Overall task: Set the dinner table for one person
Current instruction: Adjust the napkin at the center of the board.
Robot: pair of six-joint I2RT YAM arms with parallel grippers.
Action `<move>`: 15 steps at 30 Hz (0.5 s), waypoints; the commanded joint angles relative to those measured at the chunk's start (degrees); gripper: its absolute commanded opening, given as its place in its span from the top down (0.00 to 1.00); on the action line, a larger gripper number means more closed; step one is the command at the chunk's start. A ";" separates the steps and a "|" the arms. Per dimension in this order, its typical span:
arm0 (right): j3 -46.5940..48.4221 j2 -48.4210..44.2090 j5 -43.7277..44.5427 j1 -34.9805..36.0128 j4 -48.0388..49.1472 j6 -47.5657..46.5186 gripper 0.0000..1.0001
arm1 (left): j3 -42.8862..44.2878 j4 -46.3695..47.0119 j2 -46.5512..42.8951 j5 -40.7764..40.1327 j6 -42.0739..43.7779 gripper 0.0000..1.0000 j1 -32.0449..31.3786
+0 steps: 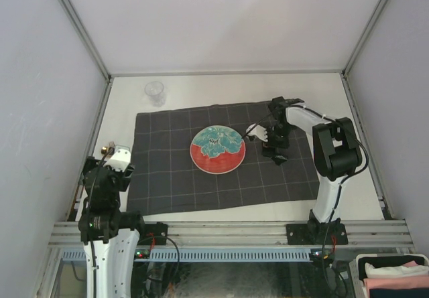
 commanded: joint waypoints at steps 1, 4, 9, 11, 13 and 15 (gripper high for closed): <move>1.12 4.00 1.82 -2.17 1.71 -1.47 0.00 | 0.73 1.33 0.28 -0.86 1.10 0.00 0.59; 1.59 5.10 2.89 -2.74 0.14 -1.24 0.00 | 0.93 1.59 0.34 -0.79 1.09 0.00 0.60; 0.56 4.07 1.24 -3.96 -2.48 0.27 0.00 | 1.61 1.60 0.73 -0.26 0.83 0.00 0.59; -1.19 2.59 0.95 -3.99 -2.15 0.68 0.00 | 1.70 1.69 0.73 -0.01 0.94 0.00 0.55; -3.14 0.92 0.76 -4.04 -1.49 1.10 0.00 | 1.64 1.77 0.58 0.13 1.22 0.00 0.54; -4.74 -0.62 1.00 -4.15 -1.13 1.26 0.00 | 1.66 1.82 0.46 0.39 1.70 0.00 0.59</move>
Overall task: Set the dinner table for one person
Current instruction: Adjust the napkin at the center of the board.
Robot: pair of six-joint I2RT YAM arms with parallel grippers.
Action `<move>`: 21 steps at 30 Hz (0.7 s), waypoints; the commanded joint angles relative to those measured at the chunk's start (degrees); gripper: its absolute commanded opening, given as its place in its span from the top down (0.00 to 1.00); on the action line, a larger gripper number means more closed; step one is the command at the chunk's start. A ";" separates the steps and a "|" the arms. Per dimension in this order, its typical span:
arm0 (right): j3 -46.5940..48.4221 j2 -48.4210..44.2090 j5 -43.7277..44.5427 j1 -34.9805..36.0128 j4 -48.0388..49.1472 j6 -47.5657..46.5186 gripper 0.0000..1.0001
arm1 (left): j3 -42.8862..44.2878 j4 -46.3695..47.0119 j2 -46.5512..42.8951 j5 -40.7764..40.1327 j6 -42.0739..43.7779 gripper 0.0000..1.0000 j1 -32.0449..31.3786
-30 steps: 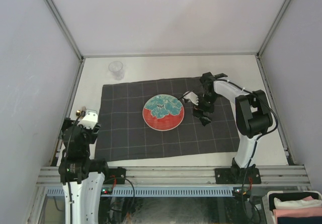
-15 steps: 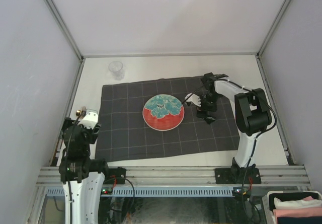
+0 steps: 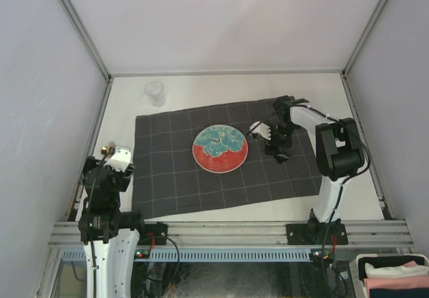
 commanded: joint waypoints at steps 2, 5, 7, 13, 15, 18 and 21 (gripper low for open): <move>-7.25 -2.30 1.95 -1.52 -1.80 1.64 0.00 | 1.61 2.05 0.30 0.45 1.69 0.00 0.55; -9.88 -4.38 1.97 -1.37 -1.94 1.71 0.00 | 1.55 2.83 0.25 1.21 2.63 0.00 0.59; -11.07 -5.68 1.98 -0.99 -2.18 1.90 0.00 | 0.73 4.55 0.50 2.02 3.73 0.00 0.55; -12.19 -7.97 1.46 1.11 -2.87 3.85 0.00 | -0.73 10.80 7.30 9.18 5.92 0.00 0.59; -12.51 -8.67 0.95 1.81 -2.75 4.55 0.00 | 0.19 11.56 10.82 10.64 6.22 0.00 0.56; -13.35 -9.55 0.94 2.38 -2.06 5.24 0.00 | 2.13 11.97 15.18 10.81 5.77 0.00 0.57; -14.45 -9.51 1.18 2.34 -1.40 5.42 0.00 | 2.73 12.26 15.84 11.37 5.49 0.00 0.55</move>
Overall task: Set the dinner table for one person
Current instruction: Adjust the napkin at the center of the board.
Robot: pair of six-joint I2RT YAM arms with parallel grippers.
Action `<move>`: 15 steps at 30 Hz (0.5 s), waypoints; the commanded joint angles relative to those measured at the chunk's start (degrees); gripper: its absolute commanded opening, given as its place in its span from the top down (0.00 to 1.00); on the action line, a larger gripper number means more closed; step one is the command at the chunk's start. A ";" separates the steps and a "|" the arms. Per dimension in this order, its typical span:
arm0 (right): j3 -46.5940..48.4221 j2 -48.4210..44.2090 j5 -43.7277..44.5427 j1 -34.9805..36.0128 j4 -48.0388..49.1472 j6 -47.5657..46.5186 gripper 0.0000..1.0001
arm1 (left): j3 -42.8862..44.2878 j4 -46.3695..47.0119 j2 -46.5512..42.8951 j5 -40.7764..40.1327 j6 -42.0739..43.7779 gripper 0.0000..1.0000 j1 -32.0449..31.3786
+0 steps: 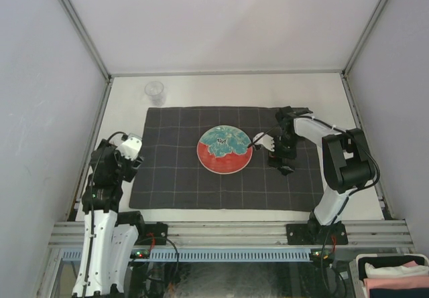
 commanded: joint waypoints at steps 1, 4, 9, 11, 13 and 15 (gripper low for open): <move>-2.87 -0.08 -0.48 0.36 -2.56 2.23 0.00 | 2.39 3.47 -0.11 2.79 0.45 0.00 0.51; -3.36 0.36 0.33 -0.06 -2.07 2.02 0.00 | 1.50 3.52 -1.72 3.01 0.24 0.00 0.46; -3.30 1.57 1.24 -1.82 -0.97 0.97 0.00 | 0.55 2.23 -4.13 1.80 0.43 0.00 0.45; -3.23 2.30 1.58 -2.37 -0.76 0.34 0.00 | 0.65 1.33 -5.03 1.09 0.62 0.00 0.53; -3.16 2.86 1.61 -2.90 -0.58 -0.03 0.00 | 0.80 0.41 -6.15 0.21 0.88 0.00 0.48; -2.79 3.23 1.42 -3.34 -0.61 -0.29 0.00 | 1.09 -0.56 -7.39 -0.61 1.22 0.00 0.50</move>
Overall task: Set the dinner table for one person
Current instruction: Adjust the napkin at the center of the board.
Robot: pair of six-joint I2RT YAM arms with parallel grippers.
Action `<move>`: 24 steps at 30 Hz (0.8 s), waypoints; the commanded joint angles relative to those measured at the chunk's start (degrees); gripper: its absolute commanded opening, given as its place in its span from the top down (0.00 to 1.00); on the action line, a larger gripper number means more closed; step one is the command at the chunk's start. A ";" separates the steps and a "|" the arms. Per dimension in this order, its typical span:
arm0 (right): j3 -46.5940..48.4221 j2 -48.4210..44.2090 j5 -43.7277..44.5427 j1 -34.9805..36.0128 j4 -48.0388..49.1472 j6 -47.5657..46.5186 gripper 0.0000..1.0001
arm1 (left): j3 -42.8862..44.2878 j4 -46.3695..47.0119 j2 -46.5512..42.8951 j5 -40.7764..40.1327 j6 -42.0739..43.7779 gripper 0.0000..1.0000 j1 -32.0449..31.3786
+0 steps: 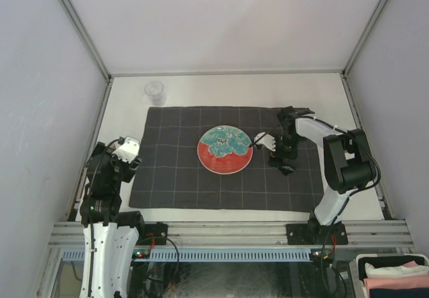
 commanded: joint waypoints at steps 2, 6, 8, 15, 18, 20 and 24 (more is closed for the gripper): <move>-1.42 4.06 1.26 -2.17 -1.45 -0.50 0.00 | 1.45 -1.35 -3.29 -2.31 1.28 0.00 0.46; -0.67 4.49 1.34 -2.61 -1.85 -1.01 0.00 | 1.59 -2.61 -5.18 -2.46 0.99 0.00 0.46; -0.21 4.73 1.46 -2.66 -2.04 -1.28 0.00 | 1.59 -2.84 -5.53 -2.69 0.60 0.00 0.50; 3.93 7.19 1.68 -2.49 -3.89 -1.62 0.00 | 1.71 -3.45 -5.46 -2.64 -0.47 0.00 0.46; 5.30 8.04 1.71 -2.49 -4.37 -1.70 0.00 | 1.70 -3.67 -5.69 -3.21 -0.33 0.00 0.47; 5.64 8.52 1.77 -2.41 -4.29 -1.75 0.00 | 1.61 -3.65 -5.91 -3.49 -0.01 0.00 0.46; 5.90 9.36 1.94 -2.40 -4.24 -2.02 0.00 | 1.59 -3.65 -6.02 -3.90 -0.04 0.00 0.46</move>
